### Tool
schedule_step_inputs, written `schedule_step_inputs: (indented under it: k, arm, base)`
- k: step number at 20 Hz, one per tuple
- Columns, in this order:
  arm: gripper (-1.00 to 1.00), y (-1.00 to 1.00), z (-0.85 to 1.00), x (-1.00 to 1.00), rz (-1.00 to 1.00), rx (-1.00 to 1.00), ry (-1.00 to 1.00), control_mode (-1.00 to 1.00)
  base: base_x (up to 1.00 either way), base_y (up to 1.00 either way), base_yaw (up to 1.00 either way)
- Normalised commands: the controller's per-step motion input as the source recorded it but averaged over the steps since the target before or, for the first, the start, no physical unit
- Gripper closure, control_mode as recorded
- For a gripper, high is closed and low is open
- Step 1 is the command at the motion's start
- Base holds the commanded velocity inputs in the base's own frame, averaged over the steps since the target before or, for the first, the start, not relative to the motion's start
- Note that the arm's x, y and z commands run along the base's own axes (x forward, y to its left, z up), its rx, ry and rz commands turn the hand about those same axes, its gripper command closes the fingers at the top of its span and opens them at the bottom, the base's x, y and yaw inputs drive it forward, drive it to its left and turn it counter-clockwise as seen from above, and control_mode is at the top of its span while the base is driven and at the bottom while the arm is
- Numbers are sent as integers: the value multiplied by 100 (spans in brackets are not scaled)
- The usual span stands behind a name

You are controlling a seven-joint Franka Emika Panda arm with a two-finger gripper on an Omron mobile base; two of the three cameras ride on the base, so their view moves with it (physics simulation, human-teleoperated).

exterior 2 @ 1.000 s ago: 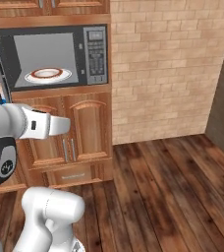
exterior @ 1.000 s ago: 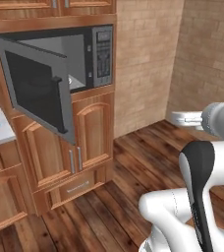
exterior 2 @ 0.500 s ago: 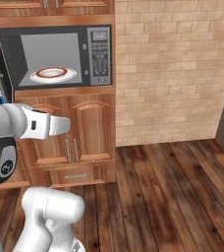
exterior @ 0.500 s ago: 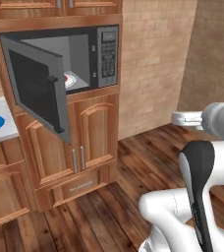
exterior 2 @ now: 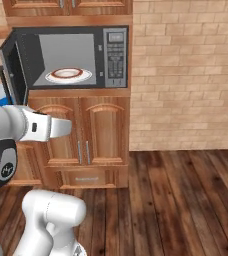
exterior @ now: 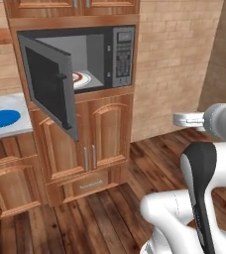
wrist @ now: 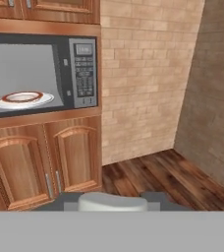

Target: Pick the marshmallow from the counter and place it in the microwave. Then turn on the microwave.

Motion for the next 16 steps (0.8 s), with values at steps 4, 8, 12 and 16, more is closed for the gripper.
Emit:
schedule_step_inputs:
  k: [4, 8, 12, 16]
  arm:
    - [100, 0, 0, 0, 0, 0, 0, 100]
    - [100, 0, 0, 0, 0, 0, 0, 100]
    - [100, 0, 0, 0, 0, 0, 0, 100]
    - [100, 0, 0, 0, 0, 0, 0, 100]
  base:
    - [19, -28, 26]
    - [23, -33, 28]
    - [24, -36, 28]
    - [29, -36, 29]
